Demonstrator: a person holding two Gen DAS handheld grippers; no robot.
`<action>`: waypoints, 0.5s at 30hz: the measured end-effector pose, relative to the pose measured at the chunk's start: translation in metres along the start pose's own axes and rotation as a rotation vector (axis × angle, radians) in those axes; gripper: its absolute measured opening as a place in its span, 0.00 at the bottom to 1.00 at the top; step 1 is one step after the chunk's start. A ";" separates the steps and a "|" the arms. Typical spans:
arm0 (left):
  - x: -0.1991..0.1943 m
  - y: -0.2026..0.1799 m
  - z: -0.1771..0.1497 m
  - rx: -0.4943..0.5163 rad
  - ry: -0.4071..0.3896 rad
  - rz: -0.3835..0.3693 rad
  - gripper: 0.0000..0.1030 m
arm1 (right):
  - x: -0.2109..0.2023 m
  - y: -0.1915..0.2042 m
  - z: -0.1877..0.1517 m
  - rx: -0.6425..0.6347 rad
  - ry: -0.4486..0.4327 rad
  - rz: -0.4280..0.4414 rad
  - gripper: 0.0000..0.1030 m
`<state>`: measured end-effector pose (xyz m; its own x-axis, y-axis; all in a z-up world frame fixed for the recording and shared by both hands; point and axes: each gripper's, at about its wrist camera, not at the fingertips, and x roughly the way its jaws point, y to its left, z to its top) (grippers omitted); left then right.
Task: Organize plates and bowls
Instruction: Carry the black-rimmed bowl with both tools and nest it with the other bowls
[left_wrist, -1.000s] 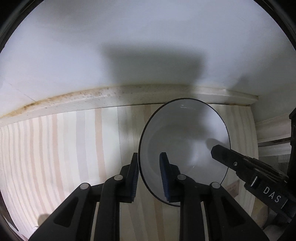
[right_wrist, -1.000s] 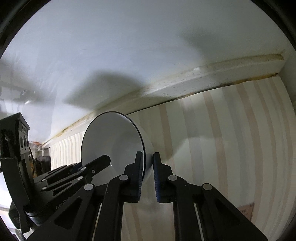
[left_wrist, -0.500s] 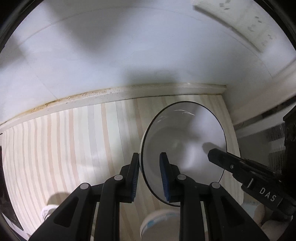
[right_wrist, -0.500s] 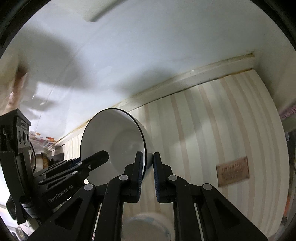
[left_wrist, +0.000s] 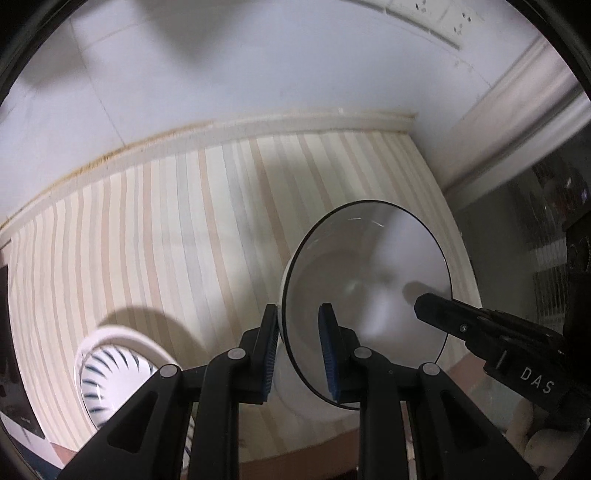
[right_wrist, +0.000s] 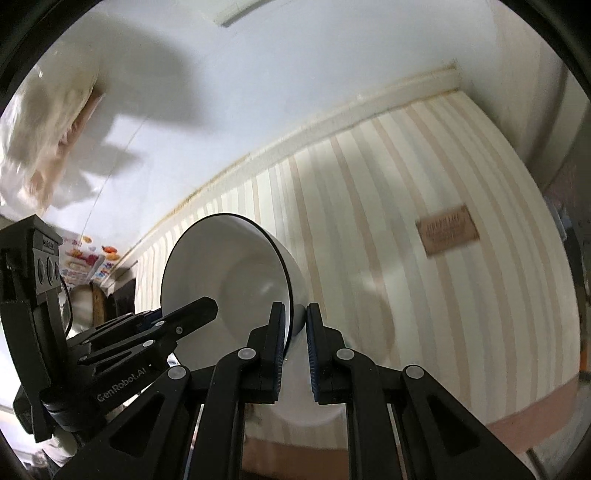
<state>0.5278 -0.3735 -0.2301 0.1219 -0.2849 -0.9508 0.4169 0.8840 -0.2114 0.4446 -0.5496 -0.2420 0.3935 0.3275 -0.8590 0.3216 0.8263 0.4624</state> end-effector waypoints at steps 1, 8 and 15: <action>0.003 0.001 -0.005 -0.003 0.012 -0.002 0.19 | 0.002 -0.002 -0.006 0.004 0.008 0.000 0.13; 0.025 0.002 -0.032 0.000 0.084 -0.001 0.19 | 0.021 -0.019 -0.041 0.049 0.065 -0.010 0.13; 0.045 0.000 -0.042 0.003 0.133 0.002 0.19 | 0.033 -0.027 -0.050 0.055 0.102 -0.040 0.13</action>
<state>0.4958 -0.3706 -0.2823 0.0021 -0.2307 -0.9730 0.4192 0.8836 -0.2086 0.4062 -0.5385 -0.2943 0.2908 0.3420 -0.8936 0.3834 0.8140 0.4363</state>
